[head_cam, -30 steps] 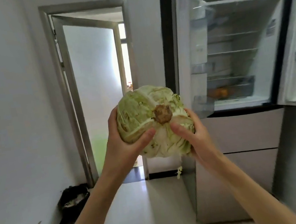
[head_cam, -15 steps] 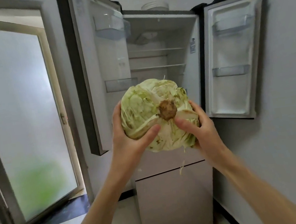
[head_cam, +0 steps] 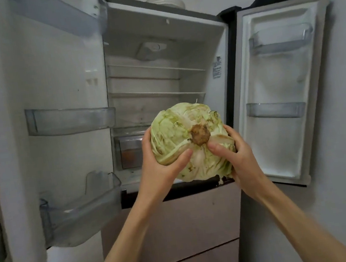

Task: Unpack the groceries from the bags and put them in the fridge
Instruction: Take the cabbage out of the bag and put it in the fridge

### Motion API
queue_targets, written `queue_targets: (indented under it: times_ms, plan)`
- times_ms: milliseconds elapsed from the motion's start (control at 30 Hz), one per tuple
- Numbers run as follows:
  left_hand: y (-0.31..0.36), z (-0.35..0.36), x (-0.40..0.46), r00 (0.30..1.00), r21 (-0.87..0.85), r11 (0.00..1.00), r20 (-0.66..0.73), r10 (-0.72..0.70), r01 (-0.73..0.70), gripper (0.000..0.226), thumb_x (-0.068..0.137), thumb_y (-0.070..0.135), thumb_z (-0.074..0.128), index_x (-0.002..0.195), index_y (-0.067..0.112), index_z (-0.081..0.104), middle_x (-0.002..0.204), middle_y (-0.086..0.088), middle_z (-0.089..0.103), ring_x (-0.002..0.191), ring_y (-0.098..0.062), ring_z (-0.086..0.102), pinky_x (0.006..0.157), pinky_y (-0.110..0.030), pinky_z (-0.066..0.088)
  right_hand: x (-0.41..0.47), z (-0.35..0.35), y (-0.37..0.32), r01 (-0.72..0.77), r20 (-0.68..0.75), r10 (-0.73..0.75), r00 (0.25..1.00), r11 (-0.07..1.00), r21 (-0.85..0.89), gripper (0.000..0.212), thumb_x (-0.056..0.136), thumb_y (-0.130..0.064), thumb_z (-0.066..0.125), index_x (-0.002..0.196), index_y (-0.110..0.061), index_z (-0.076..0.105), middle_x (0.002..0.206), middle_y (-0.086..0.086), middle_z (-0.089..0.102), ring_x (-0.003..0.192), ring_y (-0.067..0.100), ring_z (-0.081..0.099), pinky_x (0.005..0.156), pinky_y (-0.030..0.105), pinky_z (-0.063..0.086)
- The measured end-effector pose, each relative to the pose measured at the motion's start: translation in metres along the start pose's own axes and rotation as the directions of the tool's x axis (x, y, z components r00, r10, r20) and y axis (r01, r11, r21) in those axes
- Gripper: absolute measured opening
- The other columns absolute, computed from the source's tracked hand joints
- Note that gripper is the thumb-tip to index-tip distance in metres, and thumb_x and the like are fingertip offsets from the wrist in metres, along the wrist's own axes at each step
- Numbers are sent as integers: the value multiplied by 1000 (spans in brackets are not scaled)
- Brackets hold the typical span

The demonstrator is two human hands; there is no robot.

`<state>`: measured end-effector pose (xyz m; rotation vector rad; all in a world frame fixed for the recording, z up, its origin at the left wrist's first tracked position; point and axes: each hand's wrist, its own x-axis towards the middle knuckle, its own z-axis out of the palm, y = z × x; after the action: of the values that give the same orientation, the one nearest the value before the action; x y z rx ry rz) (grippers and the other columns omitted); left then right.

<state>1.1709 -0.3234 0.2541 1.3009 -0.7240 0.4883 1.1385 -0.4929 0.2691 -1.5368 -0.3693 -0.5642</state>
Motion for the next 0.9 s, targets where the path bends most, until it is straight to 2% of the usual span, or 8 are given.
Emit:
queue_targets:
  times_ms: [133, 333, 500, 633, 700, 767, 900]
  plan:
    - [-52, 16, 51, 999, 12, 999, -9, -31, 31, 96, 55, 43, 79, 136, 31, 29, 124, 17, 49, 107, 7, 54, 84, -19, 52, 60, -22, 41, -10, -31, 11, 999, 999, 35, 74, 66, -29, 75, 133, -23, 45, 117, 1, 64, 103, 17, 66, 83, 35, 56]
    - [-131, 34, 130, 996, 52, 996, -62, -71, 75, 91, 59, 35, 83, 133, 33, 31, 123, 13, 51, 106, 2, 56, 82, -21, 54, 164, -48, 104, -12, 11, 11, 1000, 997, 79, 66, 66, -27, 74, 128, -23, 50, 117, 3, 64, 103, 19, 66, 85, 39, 55]
    - [-183, 44, 206, 993, 124, 987, -74, -94, 102, 90, 57, 35, 77, 132, 31, 27, 123, 11, 49, 108, -2, 54, 80, -21, 54, 256, -65, 152, -18, 32, 14, 999, 993, 114, 73, 63, -31, 77, 130, -23, 48, 119, 2, 64, 105, 19, 64, 88, 41, 54]
    - [-221, 46, 267, 987, 210, 967, -101, -122, 141, 93, 56, 39, 77, 131, 32, 24, 115, 16, 45, 101, 2, 51, 66, -11, 52, 336, -73, 181, -11, 59, 5, 998, 995, 99, 63, 72, -19, 77, 129, -20, 49, 119, 5, 62, 103, 19, 64, 81, 32, 56]
    - [-240, 45, 289, 983, 224, 962, -125, -133, 159, 91, 57, 38, 77, 131, 31, 23, 117, 13, 45, 102, 0, 52, 69, -15, 53, 367, -72, 195, -12, 83, 3, 997, 995, 100, 62, 75, -16, 74, 131, -18, 47, 118, 4, 61, 103, 20, 63, 78, 29, 56]
    - [-258, 41, 309, 977, 247, 950, -140, -159, 190, 93, 60, 38, 78, 133, 31, 21, 121, 8, 44, 106, -6, 52, 76, -21, 52, 392, -70, 210, -23, 95, 14, 995, 996, 90, 62, 76, -17, 73, 132, -18, 47, 119, 4, 60, 104, 21, 62, 80, 32, 55]
    - [-295, 32, 345, 970, 286, 930, -140, -196, 229, 94, 65, 34, 78, 136, 29, 18, 121, 7, 42, 108, -12, 50, 72, -20, 51, 437, -68, 243, -33, 84, 27, 996, 997, 69, 61, 75, -18, 75, 130, -17, 49, 117, 4, 62, 103, 20, 63, 83, 35, 55]
